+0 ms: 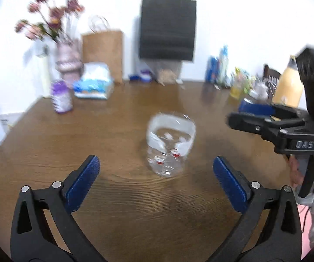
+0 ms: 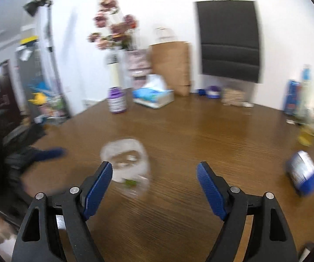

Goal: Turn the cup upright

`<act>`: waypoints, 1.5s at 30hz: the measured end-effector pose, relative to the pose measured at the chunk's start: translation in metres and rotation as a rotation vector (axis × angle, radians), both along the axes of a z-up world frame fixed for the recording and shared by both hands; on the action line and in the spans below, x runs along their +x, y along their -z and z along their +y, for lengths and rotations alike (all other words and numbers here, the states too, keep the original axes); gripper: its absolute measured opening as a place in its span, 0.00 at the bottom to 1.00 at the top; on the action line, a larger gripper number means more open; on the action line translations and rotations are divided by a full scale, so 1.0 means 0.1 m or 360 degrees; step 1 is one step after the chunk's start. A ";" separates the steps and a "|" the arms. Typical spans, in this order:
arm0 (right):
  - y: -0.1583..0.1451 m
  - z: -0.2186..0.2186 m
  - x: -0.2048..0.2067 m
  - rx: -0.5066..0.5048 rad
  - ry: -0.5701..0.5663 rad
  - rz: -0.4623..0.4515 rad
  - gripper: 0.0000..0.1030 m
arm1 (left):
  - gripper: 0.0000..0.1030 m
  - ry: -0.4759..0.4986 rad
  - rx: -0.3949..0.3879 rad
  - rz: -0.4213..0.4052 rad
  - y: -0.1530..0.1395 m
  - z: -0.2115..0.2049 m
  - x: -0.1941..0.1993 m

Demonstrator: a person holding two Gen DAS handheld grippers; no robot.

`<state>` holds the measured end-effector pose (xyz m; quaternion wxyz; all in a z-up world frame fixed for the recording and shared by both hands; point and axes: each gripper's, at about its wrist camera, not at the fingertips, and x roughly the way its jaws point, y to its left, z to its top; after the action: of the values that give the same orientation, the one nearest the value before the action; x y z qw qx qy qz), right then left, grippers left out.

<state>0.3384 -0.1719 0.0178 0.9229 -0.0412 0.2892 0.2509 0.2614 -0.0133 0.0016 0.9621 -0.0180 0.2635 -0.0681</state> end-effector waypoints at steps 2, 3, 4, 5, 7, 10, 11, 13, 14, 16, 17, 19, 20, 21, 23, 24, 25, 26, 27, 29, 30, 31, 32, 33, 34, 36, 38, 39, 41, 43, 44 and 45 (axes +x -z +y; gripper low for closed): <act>-0.03 -0.10 -0.08 -0.0027 0.0115 -0.0007 0.82 | 1.00 -0.0096 0.0070 -0.0041 -0.05 0.04 -0.09; -0.05 -0.14 -0.13 -0.0026 0.0154 -0.0011 0.82 | 1.00 -0.0143 0.0118 -0.0048 -0.06 0.05 -0.12; -0.06 -0.17 -0.16 -0.0013 0.0172 -0.0014 0.82 | 1.00 -0.0172 0.0147 -0.0045 -0.06 0.06 -0.14; -0.07 -0.20 -0.22 0.0011 0.0180 -0.0021 0.82 | 1.00 -0.0197 0.0157 -0.0041 -0.06 0.07 -0.16; -0.10 -0.21 -0.30 0.0027 0.0182 -0.0032 0.82 | 1.00 -0.0197 0.0114 -0.0053 -0.07 0.10 -0.24; -0.12 -0.20 -0.43 0.0025 0.0183 -0.0045 0.82 | 1.00 -0.0201 0.0082 -0.0078 -0.08 0.10 -0.34; -0.12 -0.20 -0.46 0.0027 0.0185 -0.0049 0.82 | 1.00 -0.0205 0.0081 -0.0091 -0.09 0.09 -0.37; -0.15 -0.19 -0.52 0.0040 0.0186 -0.0059 0.82 | 1.00 -0.0204 0.0084 -0.0107 -0.09 0.08 -0.43; -0.15 -0.19 -0.54 0.0046 0.0184 -0.0065 0.82 | 1.00 -0.0203 0.0090 -0.0114 -0.09 0.07 -0.46; -0.16 -0.18 -0.60 0.0053 0.0189 -0.0079 0.82 | 1.00 -0.0205 0.0088 -0.0141 -0.11 0.08 -0.54; -0.16 -0.18 -0.65 0.0053 0.0185 -0.0092 0.82 | 1.00 -0.0213 0.0088 -0.0149 -0.11 0.08 -0.58; -0.16 -0.17 -0.75 0.0050 0.0189 -0.0120 0.82 | 1.00 -0.0244 0.0078 -0.0164 -0.12 0.10 -0.68; -0.16 -0.16 -0.83 0.0052 0.0185 -0.0141 0.82 | 1.00 -0.0262 0.0077 -0.0157 -0.12 0.10 -0.74; -0.15 -0.16 -0.95 0.0057 0.0178 -0.0173 0.82 | 1.00 -0.0274 0.0078 -0.0151 -0.12 0.09 -0.82; -0.14 -0.15 -1.22 0.0048 0.0149 -0.0259 0.82 | 1.00 -0.0286 0.0086 -0.0201 -0.11 0.08 -1.07; -0.13 -0.15 -1.35 0.0039 0.0148 -0.0301 0.82 | 1.00 -0.0302 0.0099 -0.0244 -0.09 0.07 -1.21; -0.11 -0.17 -1.48 0.0040 0.0155 -0.0336 0.82 | 1.00 -0.0318 0.0120 -0.0282 -0.07 0.06 -1.37; -0.08 -0.19 -1.65 0.0060 0.0158 -0.0365 0.82 | 1.00 -0.0328 0.0130 -0.0310 -0.03 0.05 -1.51; -0.03 -0.22 -1.81 0.0094 0.0153 -0.0386 0.82 | 1.00 -0.0345 0.0135 -0.0332 0.02 0.05 -1.67; 0.09 -0.26 -2.12 0.0150 0.0164 -0.0408 0.82 | 1.00 -0.0367 0.0158 -0.0358 0.16 0.04 -1.95; 0.16 -0.26 -2.26 0.0161 0.0176 -0.0418 0.82 | 1.00 -0.0369 0.0174 -0.0369 0.23 0.04 -2.07; 0.23 -0.25 -2.41 0.0160 0.0191 -0.0438 0.82 | 1.00 -0.0391 0.0178 -0.0393 0.30 0.04 -2.19; 0.29 -0.23 -2.51 0.0152 0.0204 -0.0451 0.82 | 1.00 -0.0412 0.0164 -0.0403 0.34 0.06 -2.26; 0.33 -0.19 -2.58 0.0140 0.0206 -0.0456 0.82 | 1.00 -0.0419 0.0128 -0.0397 0.39 0.08 -2.32; 0.36 -0.16 -2.62 0.0127 0.0187 -0.0458 0.82 | 1.00 -0.0416 0.0114 -0.0382 0.40 0.10 -2.32; 0.37 -0.05 -2.65 0.0082 0.0127 -0.0470 0.82 | 1.00 -0.0428 0.0091 -0.0380 0.38 0.14 -2.30; 0.35 0.02 -2.65 0.0069 0.0096 -0.0488 0.82 | 1.00 -0.0441 0.0043 -0.0392 0.34 0.20 -2.29; 0.35 0.03 -2.66 0.0078 0.0090 -0.0496 0.82 | 1.00 -0.0441 0.0034 -0.0398 0.34 0.20 -2.29; 0.37 0.03 -2.69 0.0085 0.0079 -0.0498 0.82 | 1.00 -0.0418 0.0057 -0.0394 0.33 0.16 -2.27; 0.38 0.02 -2.69 0.0089 0.0087 -0.0494 0.82 | 1.00 -0.0393 0.0076 -0.0407 0.33 0.11 -2.30; 0.37 0.01 -2.69 0.0096 0.0088 -0.0489 0.82 | 1.00 -0.0383 0.0083 -0.0422 0.32 0.10 -2.32; 0.37 0.01 -2.69 0.0100 0.0095 -0.0489 0.82 | 1.00 -0.0376 0.0094 -0.0438 0.31 0.08 -2.33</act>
<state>0.0698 -0.1713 -0.0197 0.9641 -0.0415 0.1378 0.2230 0.0282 -0.0055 -0.0299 0.9905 -0.0109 0.1274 0.0512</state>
